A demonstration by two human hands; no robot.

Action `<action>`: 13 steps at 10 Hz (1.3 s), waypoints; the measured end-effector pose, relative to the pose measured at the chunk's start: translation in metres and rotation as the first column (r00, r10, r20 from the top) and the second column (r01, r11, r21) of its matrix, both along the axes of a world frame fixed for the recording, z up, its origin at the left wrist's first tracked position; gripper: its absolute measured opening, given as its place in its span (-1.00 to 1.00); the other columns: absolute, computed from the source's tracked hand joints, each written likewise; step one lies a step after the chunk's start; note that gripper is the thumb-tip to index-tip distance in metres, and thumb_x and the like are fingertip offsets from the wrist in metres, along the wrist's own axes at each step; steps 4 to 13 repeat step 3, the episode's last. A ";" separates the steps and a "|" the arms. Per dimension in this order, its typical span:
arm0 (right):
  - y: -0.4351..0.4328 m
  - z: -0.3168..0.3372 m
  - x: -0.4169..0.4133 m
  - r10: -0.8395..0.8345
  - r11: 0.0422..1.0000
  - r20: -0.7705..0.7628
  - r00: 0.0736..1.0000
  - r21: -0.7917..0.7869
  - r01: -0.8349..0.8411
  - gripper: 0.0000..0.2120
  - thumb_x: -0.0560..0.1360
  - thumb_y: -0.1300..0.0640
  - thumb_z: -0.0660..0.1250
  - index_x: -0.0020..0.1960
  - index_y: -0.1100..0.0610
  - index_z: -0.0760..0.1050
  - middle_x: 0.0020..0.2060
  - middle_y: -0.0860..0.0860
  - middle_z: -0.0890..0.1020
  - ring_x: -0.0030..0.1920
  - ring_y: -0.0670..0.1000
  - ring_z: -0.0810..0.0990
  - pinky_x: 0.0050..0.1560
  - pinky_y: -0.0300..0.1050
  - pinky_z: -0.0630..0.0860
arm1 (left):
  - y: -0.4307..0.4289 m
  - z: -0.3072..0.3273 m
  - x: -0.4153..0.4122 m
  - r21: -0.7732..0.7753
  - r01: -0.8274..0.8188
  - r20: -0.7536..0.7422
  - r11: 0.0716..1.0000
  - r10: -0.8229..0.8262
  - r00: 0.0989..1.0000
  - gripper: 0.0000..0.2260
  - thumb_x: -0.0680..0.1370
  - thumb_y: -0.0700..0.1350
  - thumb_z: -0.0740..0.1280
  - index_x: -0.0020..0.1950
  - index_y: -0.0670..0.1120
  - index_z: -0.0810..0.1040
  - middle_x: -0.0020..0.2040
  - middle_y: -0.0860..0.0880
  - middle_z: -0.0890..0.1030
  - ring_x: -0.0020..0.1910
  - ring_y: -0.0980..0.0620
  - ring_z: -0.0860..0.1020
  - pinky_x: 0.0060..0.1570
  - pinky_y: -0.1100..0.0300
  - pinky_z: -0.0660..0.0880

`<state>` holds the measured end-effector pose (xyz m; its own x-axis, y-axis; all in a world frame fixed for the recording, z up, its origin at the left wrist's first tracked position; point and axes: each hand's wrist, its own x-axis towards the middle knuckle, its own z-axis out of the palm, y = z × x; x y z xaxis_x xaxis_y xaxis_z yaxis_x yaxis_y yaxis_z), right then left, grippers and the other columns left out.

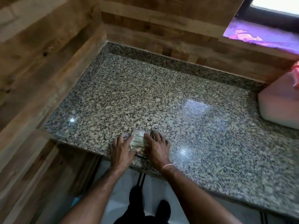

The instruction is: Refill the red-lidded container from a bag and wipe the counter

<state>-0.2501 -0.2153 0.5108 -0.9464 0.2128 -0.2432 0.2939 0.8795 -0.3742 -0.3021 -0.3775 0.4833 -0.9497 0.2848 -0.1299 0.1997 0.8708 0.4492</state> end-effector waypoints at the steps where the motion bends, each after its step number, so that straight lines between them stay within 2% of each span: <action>1: 0.013 0.007 0.007 -0.100 0.994 -0.043 0.994 -0.050 0.098 -0.39 0.60 -0.21 0.25 0.59 -0.15 0.16 0.63 0.05 0.14 0.59 0.12 0.14 0.55 0.23 0.10 | 0.004 0.004 -0.005 -0.017 -0.022 -0.046 1.000 0.022 0.999 -0.45 0.45 0.16 0.50 0.40 0.08 0.51 0.32 -0.02 0.47 0.30 -0.10 0.38 0.23 -0.10 0.36; 3: 0.072 0.023 0.043 -0.281 0.959 -0.181 0.942 -0.093 0.268 -0.48 0.63 -0.14 0.25 0.55 -0.08 0.27 0.54 0.02 0.29 0.51 0.10 0.24 0.45 0.20 0.28 | 0.045 0.023 0.001 0.068 -0.039 -0.176 0.997 0.050 0.983 -0.52 0.47 0.04 0.52 0.34 -0.07 0.56 0.29 -0.13 0.51 0.29 -0.23 0.40 0.16 -0.18 0.40; 13: 0.072 0.023 0.043 -0.281 0.959 -0.181 0.942 -0.093 0.268 -0.48 0.63 -0.14 0.25 0.55 -0.08 0.27 0.54 0.02 0.29 0.51 0.10 0.24 0.45 0.20 0.28 | 0.045 0.023 0.001 0.068 -0.039 -0.176 0.997 0.050 0.983 -0.52 0.47 0.04 0.52 0.34 -0.07 0.56 0.29 -0.13 0.51 0.29 -0.23 0.40 0.16 -0.18 0.40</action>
